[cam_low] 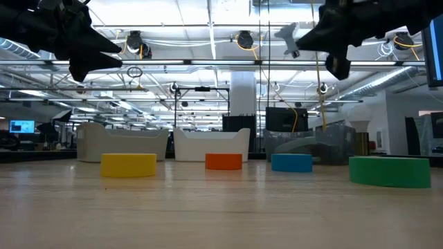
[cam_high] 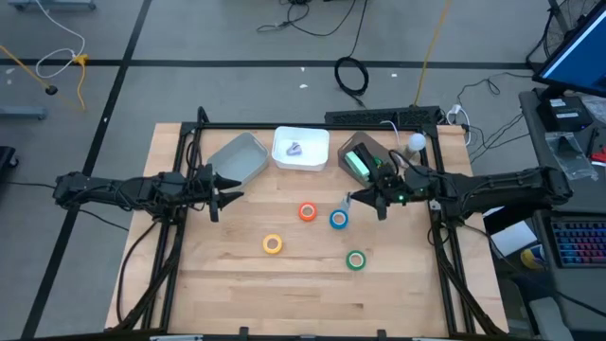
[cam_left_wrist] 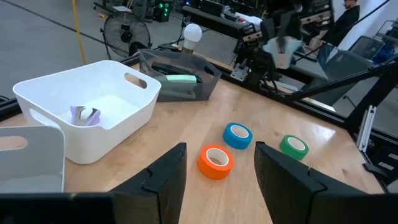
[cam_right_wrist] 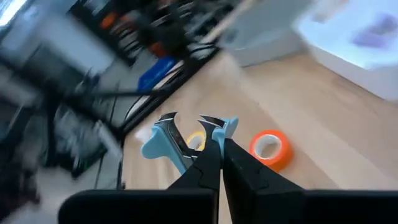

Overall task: Pick and place Stapler, Stapler remover, tape
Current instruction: Put the light blue staple remover into the white bin

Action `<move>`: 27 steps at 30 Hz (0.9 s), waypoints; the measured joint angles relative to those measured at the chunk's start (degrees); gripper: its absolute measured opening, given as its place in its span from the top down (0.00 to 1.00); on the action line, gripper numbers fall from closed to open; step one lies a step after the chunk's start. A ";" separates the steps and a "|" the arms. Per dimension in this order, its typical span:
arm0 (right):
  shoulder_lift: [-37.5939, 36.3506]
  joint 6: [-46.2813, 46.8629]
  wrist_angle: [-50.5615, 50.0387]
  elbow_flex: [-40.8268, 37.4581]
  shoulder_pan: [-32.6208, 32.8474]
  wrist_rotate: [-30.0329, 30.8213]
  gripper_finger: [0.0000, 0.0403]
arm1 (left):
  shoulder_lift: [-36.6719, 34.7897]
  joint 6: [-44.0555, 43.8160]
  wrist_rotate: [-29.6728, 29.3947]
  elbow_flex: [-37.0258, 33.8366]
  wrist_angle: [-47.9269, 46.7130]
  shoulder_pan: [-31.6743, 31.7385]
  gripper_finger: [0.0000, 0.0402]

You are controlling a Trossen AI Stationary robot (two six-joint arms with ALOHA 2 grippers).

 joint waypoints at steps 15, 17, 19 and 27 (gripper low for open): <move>9.37 19.90 13.70 0.00 -4.70 5.39 1.00 | 0.00 -1.21 0.00 0.00 -0.03 0.00 0.54; 10.60 19.44 15.86 0.21 -5.56 5.33 1.00 | 0.00 -1.21 0.00 0.00 -0.03 0.00 0.54; 11.68 17.79 16.04 1.27 -6.47 5.30 1.00 | 0.00 -1.21 0.00 0.00 -0.05 0.00 0.54; 16.71 9.16 10.99 9.88 -11.42 2.02 1.00 | -0.01 -1.18 0.00 0.00 -0.10 0.00 0.54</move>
